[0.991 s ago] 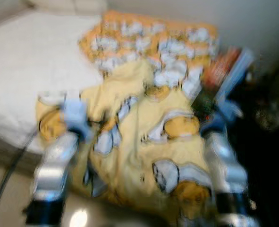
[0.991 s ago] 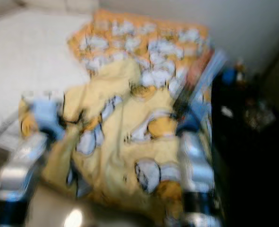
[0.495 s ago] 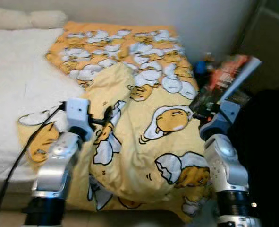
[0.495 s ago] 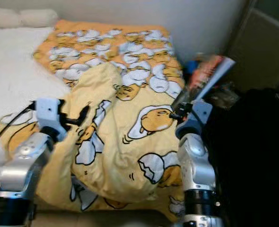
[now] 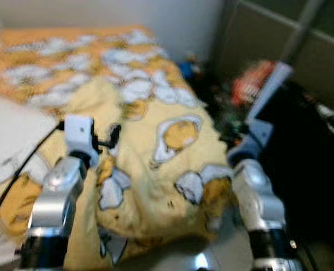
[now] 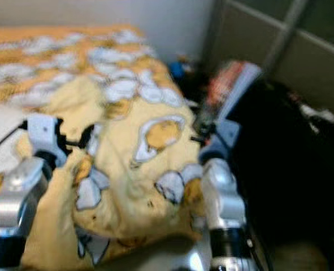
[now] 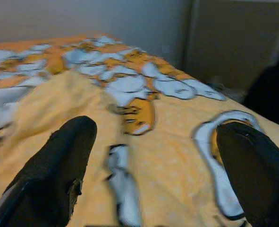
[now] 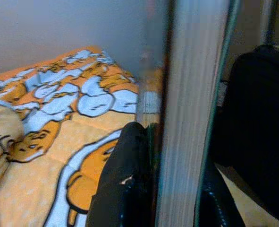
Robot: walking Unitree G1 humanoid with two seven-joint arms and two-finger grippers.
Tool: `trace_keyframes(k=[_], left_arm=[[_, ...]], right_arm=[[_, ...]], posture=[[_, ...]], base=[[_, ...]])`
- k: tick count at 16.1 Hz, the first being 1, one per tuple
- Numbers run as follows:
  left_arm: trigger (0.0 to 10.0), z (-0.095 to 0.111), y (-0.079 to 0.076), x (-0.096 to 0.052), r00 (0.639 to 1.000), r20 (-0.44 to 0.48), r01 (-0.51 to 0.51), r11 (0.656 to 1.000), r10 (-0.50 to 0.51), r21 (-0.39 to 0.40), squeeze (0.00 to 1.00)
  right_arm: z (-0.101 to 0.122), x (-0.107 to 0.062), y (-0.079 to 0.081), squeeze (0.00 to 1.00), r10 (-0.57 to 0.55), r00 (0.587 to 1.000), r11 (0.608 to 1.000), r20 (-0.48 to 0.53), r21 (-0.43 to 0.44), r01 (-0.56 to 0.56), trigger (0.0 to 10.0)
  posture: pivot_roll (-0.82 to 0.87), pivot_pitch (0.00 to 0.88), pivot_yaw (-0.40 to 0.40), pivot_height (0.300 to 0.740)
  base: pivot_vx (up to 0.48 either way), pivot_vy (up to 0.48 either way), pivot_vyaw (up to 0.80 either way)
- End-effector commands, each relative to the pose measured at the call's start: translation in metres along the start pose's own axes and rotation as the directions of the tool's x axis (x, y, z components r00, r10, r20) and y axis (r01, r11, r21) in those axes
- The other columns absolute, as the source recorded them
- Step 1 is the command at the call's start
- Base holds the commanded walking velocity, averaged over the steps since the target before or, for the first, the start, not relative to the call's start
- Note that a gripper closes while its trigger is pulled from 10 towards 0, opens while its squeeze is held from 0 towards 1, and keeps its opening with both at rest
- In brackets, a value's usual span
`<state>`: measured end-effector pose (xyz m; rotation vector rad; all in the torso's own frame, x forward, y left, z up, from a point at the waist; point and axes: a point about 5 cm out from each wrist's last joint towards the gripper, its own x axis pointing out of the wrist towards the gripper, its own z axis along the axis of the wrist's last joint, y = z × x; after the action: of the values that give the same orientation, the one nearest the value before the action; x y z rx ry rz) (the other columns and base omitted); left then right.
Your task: Clean up the room
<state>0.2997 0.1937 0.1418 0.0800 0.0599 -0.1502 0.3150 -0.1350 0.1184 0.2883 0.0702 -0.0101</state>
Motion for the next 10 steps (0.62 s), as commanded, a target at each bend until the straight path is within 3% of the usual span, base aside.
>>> trace_keyframes(k=[1, 4, 5, 8, 10], left_arm=[[10.0, 0.001, -0.011, 0.003, 0.999, 0.003, 0.034, 0.999, -0.034, -0.003, 0.00], [10.0, 0.001, -0.012, 0.003, 0.999, 0.005, 0.040, 0.999, -0.040, -0.001, 0.00], [10.0, 0.001, -0.012, 0.004, 0.999, 0.006, 0.041, 0.999, -0.041, -0.001, 0.00], [10.0, 0.002, -0.013, 0.004, 0.999, 0.009, 0.044, 0.999, -0.044, -0.001, 0.00], [10.0, 0.002, -0.013, 0.005, 0.999, 0.010, 0.045, 0.999, -0.045, 0.001, 0.00]], right_arm=[[0.013, 0.001, -0.002, 0.00, 0.014, 0.998, 1.000, 0.059, 0.000, -0.014, 10.0], [0.010, 0.000, 0.009, 0.00, 0.114, 0.993, 0.993, 0.031, 0.033, -0.115, 10.0], [0.010, -0.001, 0.013, 0.00, 0.145, 0.989, 0.989, 0.022, -0.016, -0.145, 10.0], [0.008, -0.001, 0.016, 0.00, 0.171, 0.985, 0.985, 0.006, -0.041, -0.170, 10.0], [0.008, 0.000, 0.013, 0.00, 0.155, 0.988, 0.988, 0.006, -0.009, -0.155, 10.0]], posture=[[0.08, 0.000, -0.019, 0.740], [0.08, 0.000, -0.026, 0.740], [0.08, 0.000, -0.026, 0.740], [0.08, 0.000, -0.026, 0.740], [0.08, 0.000, -0.026, 0.740]], base=[[0.000, 0.360, 0.00], [0.000, 0.360, 0.00], [0.000, 0.360, 0.00], [0.000, 0.360, 0.71], [0.000, 0.356, 0.00]])
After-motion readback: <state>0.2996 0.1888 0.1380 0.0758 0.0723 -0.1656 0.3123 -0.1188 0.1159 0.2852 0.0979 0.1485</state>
